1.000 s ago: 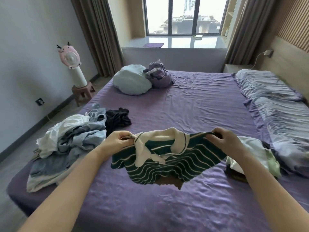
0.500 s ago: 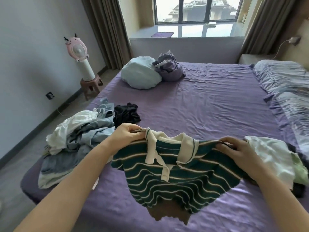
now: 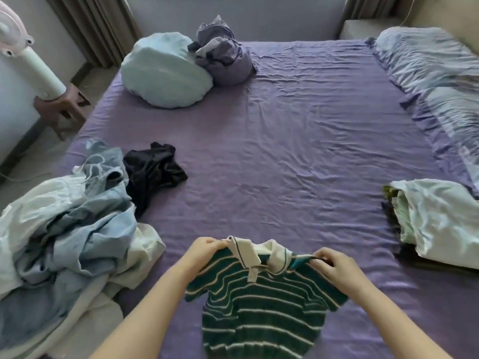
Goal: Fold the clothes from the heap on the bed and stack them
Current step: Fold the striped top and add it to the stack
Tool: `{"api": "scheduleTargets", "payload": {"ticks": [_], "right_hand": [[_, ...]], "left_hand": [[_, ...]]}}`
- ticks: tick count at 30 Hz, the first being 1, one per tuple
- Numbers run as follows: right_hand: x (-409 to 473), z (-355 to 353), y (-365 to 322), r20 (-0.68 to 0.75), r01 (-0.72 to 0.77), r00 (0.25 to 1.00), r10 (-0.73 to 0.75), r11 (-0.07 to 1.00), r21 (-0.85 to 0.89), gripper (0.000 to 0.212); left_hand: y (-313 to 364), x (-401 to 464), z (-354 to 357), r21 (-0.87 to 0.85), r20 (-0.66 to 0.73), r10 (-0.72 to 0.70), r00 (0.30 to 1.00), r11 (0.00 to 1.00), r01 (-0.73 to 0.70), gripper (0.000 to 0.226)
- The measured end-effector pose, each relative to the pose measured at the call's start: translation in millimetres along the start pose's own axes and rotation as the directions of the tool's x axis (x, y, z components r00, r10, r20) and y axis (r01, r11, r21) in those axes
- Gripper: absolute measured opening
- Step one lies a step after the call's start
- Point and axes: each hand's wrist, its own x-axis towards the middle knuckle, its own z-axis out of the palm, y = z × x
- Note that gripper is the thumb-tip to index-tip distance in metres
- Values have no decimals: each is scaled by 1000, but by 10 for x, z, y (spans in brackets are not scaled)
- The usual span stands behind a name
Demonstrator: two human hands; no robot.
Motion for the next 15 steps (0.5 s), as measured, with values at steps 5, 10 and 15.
{"api": "scheduleTargets", "payload": {"ticks": [5, 10, 15], "right_hand": [[421, 125, 53, -71, -64, 995, 63, 998, -11, 5], [730, 4, 32, -149, -100, 985, 85, 991, -94, 13], [1123, -256, -4, -204, -61, 979, 13, 971, -231, 15]], "left_hand": [[9, 586, -99, 72, 76, 108, 991, 991, -113, 19], [175, 1032, -98, 181, 125, 168, 978, 965, -189, 20], [403, 1365, -42, 293, 38, 257, 966, 921, -257, 25]]}}
